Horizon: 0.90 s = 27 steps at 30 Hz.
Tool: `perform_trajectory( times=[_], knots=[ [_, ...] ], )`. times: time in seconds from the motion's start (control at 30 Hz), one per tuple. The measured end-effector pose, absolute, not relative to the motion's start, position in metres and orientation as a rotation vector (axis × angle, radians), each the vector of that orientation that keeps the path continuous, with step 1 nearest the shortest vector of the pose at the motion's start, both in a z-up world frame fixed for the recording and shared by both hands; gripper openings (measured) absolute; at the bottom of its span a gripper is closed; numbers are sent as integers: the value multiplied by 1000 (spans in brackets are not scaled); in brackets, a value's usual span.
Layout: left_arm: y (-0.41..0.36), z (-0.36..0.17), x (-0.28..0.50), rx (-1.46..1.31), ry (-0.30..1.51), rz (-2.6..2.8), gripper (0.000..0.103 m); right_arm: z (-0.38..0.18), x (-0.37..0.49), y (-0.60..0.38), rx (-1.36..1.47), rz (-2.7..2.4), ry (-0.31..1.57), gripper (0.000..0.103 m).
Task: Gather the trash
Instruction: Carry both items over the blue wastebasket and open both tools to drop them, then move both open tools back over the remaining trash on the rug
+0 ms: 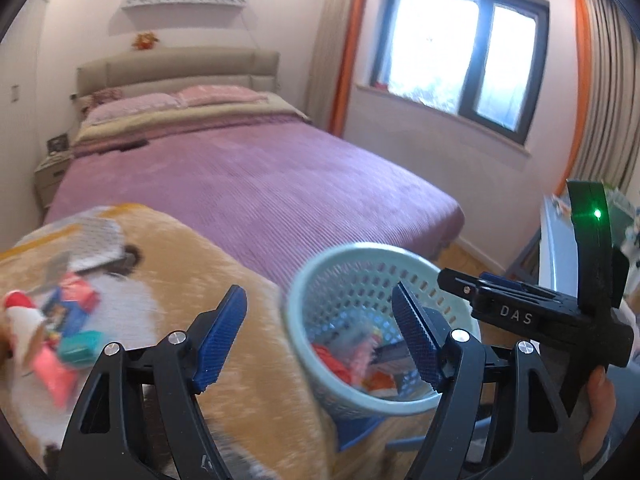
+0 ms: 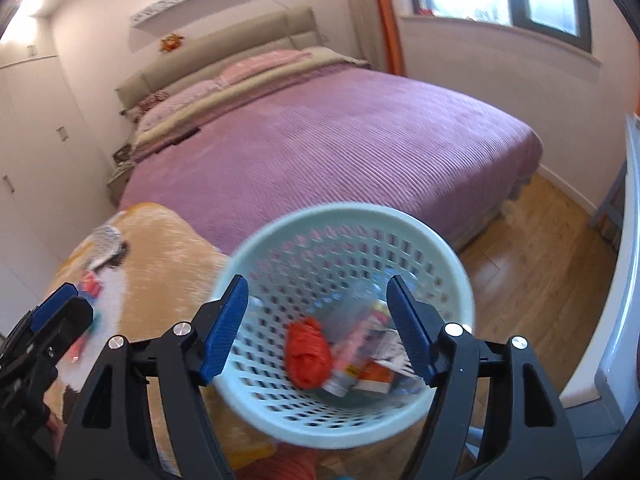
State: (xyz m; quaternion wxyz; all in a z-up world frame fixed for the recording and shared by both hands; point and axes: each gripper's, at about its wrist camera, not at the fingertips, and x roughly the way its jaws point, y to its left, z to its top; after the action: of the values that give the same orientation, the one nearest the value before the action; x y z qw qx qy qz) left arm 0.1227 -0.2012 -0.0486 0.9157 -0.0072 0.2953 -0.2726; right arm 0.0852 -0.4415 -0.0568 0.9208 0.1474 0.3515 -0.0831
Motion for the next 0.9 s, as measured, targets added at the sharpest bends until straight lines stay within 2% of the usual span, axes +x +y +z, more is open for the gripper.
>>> perform_trajectory(
  times=[0.27,0.47,0.7,0.9],
  knots=[
    [-113,-9,111,-72,501,-395,73,-17,93,-360,208,-24,655,68],
    [-36,2,103,-97,467,-223,73,-5,106,-296,138,97,645,68],
    [58,-8,108,-151,502,-41,73,-9,131,-210,52,220,668,68],
    [123,-38,131,-196,591,36,73,-17,149,-140,-14,334,683,68]
  ],
)
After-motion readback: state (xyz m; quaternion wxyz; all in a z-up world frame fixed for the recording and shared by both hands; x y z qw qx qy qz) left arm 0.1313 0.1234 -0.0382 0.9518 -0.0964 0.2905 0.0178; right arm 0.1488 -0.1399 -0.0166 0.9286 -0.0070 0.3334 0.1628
